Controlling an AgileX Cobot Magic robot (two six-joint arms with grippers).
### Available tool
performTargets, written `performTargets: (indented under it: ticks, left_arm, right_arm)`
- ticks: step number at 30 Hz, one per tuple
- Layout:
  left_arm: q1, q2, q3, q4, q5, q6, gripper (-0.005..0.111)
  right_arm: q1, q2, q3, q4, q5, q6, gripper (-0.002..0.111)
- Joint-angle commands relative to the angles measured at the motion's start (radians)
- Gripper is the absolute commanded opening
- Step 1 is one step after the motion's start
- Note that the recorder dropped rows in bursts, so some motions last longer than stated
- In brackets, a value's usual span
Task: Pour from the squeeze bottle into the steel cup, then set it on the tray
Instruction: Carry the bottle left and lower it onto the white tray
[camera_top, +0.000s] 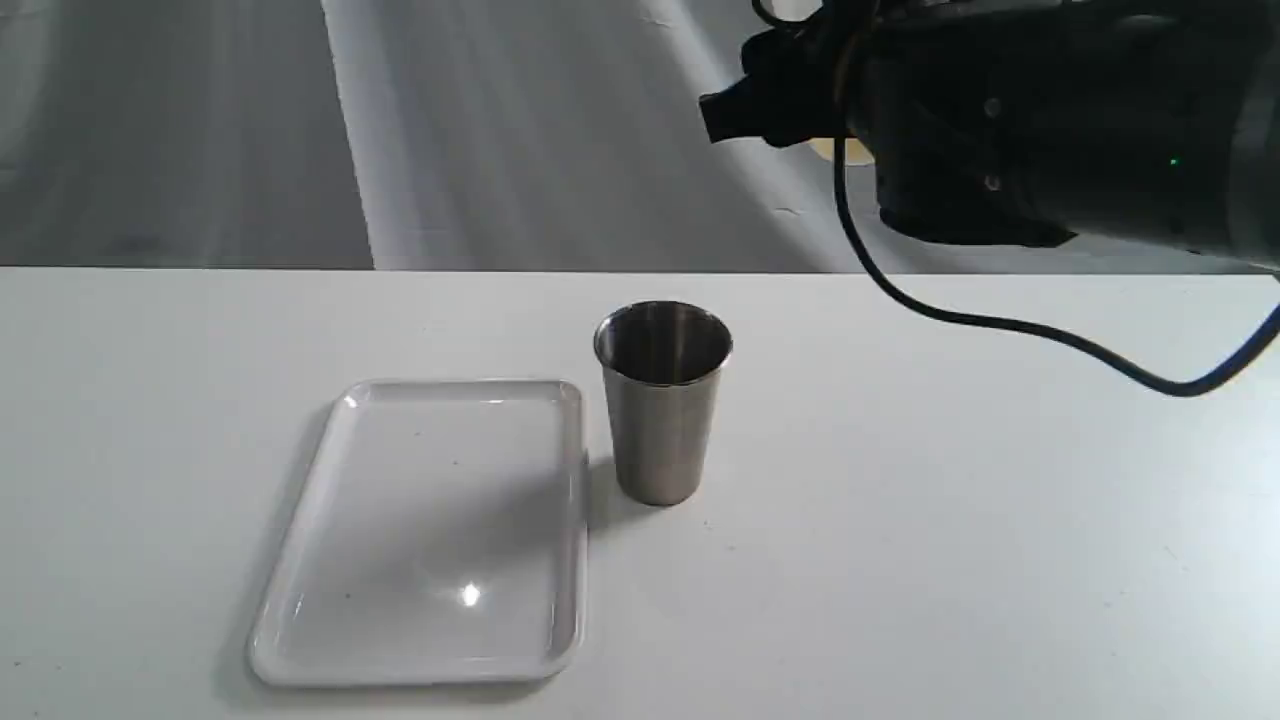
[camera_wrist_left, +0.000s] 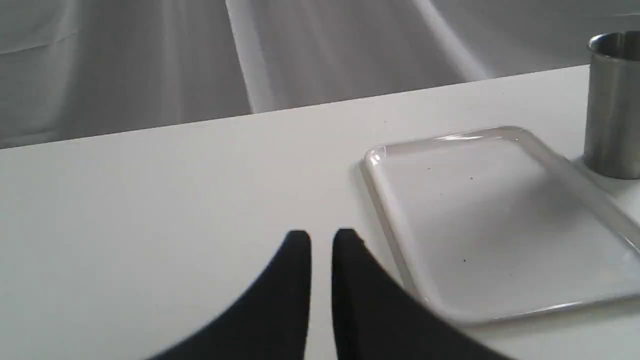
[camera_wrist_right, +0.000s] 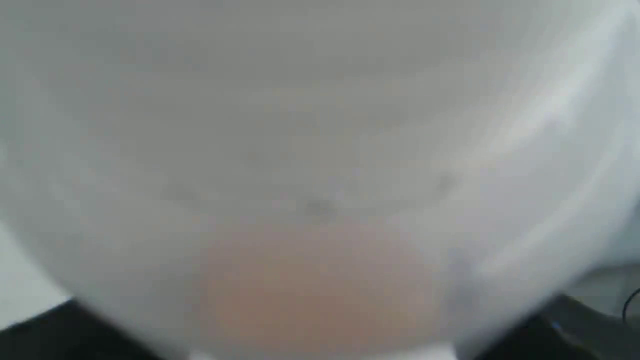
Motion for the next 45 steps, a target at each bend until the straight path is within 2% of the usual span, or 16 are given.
performTargets:
  ticks: [1,9,14,16,24,31,45]
  left_arm:
    - [-0.003,-0.005,0.004,0.001,-0.007,-0.002,0.008]
    - [-0.003,-0.005,0.004,0.001,-0.007,-0.002,0.008]
    - [-0.003,-0.005,0.004,0.001,-0.007,-0.002,0.008]
    - [-0.003,-0.005,0.004,0.001,-0.007,-0.002,0.008]
    - [-0.003,-0.005,0.004,0.001,-0.007,-0.002,0.008]
    - [-0.003,-0.005,0.004,0.001,-0.007,-0.002,0.008]
    - [-0.003,-0.005,0.004,0.001,-0.007,-0.002,0.008]
  right_arm:
    - [0.002,-0.020,-0.008,-0.002,0.003,0.005,0.041]
    - [0.002,-0.020,-0.008,0.027,-0.042,0.007,0.041]
    - [0.002,-0.020,-0.008,0.044,-0.197,0.007,0.041]
    - [0.002,-0.020,-0.009,0.107,-0.285,-0.018,0.041]
    - [0.002,0.064,-0.114,0.548,-0.556,-0.450,0.041]
    - [0.019,0.172,-0.160,1.070,-0.758,-0.914,0.041]
    - [0.111,0.298,-0.160,1.160,-0.765,-1.093,0.041]
